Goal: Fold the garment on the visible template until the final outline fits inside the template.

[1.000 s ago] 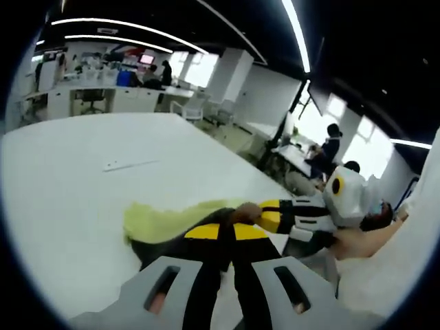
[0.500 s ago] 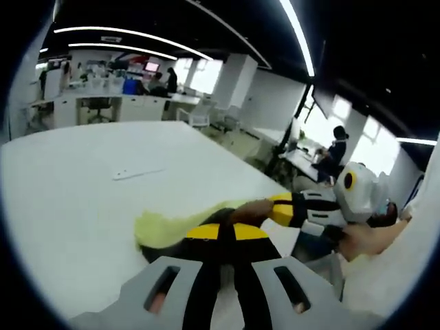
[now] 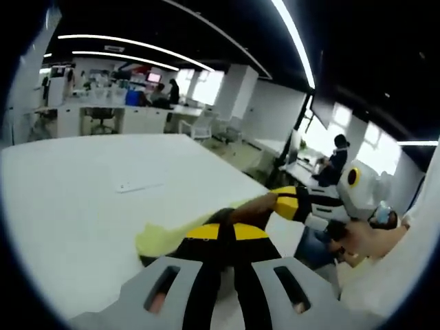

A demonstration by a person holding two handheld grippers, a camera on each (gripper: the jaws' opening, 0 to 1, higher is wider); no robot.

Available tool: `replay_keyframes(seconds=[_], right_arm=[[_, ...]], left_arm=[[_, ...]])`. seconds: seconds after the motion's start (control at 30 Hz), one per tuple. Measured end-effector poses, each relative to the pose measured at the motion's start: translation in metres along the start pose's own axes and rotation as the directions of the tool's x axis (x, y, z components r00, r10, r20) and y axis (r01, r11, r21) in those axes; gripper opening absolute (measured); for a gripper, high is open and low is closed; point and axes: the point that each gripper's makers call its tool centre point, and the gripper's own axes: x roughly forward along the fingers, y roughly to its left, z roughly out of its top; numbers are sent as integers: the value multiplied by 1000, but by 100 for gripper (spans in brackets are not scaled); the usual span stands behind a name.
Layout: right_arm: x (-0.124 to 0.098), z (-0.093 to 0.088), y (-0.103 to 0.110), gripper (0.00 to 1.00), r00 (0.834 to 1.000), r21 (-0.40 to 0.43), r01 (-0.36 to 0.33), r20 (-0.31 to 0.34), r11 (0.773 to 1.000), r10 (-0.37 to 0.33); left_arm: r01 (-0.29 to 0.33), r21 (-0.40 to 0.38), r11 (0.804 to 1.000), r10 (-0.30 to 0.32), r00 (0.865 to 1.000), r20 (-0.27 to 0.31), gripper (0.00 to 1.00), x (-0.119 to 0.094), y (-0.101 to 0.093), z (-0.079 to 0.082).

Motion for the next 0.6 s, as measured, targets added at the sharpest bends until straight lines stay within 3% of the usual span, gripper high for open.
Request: replay_keyframes(seconds=[0.6], right_arm=[[-7, 37, -5, 4, 997, -48, -1, 74, 999, 5]], left_arm=[[-23, 32, 999, 21, 997, 71, 1, -14, -8, 32]])
